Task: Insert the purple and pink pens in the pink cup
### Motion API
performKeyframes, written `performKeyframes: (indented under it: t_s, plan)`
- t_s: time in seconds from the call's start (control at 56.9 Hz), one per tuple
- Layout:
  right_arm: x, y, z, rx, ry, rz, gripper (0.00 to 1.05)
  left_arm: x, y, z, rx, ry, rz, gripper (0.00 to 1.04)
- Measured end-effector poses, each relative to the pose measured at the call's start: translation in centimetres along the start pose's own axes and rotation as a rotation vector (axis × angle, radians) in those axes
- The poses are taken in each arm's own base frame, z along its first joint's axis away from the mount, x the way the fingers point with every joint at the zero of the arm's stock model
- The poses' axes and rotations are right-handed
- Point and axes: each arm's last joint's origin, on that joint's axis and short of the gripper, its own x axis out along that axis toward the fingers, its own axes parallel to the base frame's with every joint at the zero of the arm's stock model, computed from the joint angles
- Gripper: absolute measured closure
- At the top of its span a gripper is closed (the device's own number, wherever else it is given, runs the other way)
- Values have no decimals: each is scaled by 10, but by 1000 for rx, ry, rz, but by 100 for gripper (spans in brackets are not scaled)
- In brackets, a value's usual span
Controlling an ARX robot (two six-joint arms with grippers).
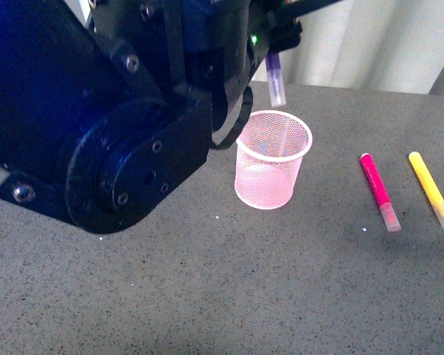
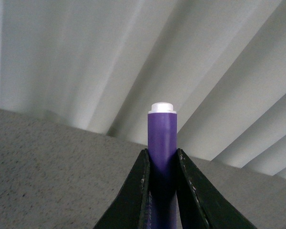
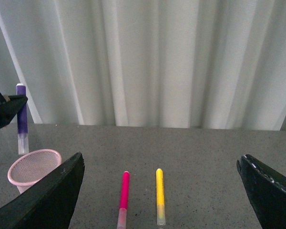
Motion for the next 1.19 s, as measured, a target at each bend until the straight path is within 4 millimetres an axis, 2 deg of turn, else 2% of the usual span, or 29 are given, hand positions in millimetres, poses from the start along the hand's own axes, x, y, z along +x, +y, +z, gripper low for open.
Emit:
performKeyframes:
  t_s: [0.07,0.193,0.58,0.773,0.878,0.948,1.036,1.106,1.194]
  plan:
    - [0,0,0,0,0,0,7,-2,6,-11,2,8,4,93]
    - [0,0,0,0,0,0,7,-1,11,-19,4,11,9,93]
    - [0,0,0,0,0,0,7,-1,17,-33,0,11,24,92]
    - [0,0,0,0,0,0,7,-2,17,-35,0,13,16,59]
    - [0,0,0,0,0,0,7,-3,18,-35,1,11,16,36]
    - [0,0,0,0,0,0,7,-7,22,-29,6,18,23,20]
    - [0,0,0,0,0,0,7,-12,25,-16,16,26,15,7]
    - [0,0,0,0,0,0,7,-16,27,2,38,29,6,7]
    - [0,0,0,0,0,0,7,-27,38,37,63,44,3,7]
